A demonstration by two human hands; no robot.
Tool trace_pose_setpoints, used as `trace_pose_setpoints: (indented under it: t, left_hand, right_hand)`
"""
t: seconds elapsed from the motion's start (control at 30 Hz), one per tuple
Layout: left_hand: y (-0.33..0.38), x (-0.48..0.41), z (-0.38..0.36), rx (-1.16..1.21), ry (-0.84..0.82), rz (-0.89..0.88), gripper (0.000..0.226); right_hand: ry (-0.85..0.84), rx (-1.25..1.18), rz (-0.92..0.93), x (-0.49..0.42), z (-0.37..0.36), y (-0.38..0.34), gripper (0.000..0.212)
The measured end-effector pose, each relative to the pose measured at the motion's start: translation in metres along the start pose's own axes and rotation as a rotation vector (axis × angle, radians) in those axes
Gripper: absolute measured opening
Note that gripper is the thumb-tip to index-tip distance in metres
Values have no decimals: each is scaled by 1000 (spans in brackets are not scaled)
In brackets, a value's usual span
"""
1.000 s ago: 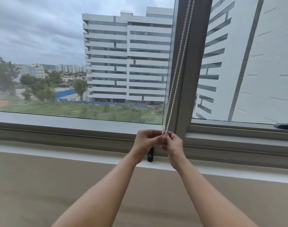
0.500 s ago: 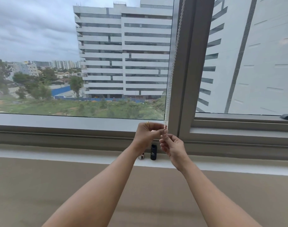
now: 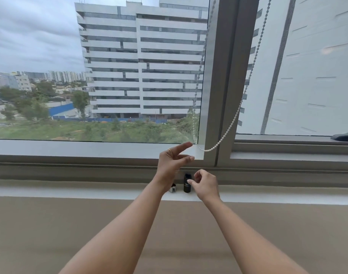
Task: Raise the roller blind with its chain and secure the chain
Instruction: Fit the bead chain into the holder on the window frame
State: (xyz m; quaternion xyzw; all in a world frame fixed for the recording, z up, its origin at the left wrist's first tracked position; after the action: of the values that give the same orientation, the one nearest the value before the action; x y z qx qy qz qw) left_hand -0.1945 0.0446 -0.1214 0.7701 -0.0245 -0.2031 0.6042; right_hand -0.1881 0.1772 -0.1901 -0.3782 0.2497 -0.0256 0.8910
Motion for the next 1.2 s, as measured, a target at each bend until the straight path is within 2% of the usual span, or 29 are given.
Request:
trace_pose_setpoints:
  t: [0.13, 0.33, 0.67, 0.8, 1.0, 1.2]
  left_hand:
    - [-9, -1, 5, -50, 33, 35, 34]
    - [-33, -2, 11, -157, 92, 129, 29]
    - [-58, -6, 28, -293, 256, 226, 20]
    - [-62, -6, 32, -331, 300, 245, 20]
    - [-74, -4, 22, -384, 195, 295, 27]
    - [-78, 3, -16, -308, -39, 303, 40]
  right_hand:
    - [-29, 15, -68, 0, -14, 3, 29]
    - [-10, 50, -136, -1, -21, 5, 29]
    - [0, -16, -115, 1, -19, 6, 14]
    - [24, -87, -87, 5, -12, 6, 15]
    - [84, -255, -54, 10, 9, 4, 9]
    - [177, -313, 9, 14, 41, -1, 11]
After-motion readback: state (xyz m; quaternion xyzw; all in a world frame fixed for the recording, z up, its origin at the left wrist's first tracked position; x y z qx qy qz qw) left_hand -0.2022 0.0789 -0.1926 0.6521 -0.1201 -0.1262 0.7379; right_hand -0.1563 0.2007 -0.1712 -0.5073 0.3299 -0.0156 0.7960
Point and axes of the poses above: each hand's wrist, its own x-axis away from the middle knuckle, its own z-axis out of the back of the hand, y = z × x, the point moved 8 cm from there along -x, towards the middle knuckle, and after that the axes turned 9 degrees about z, right-handed, at the moved point
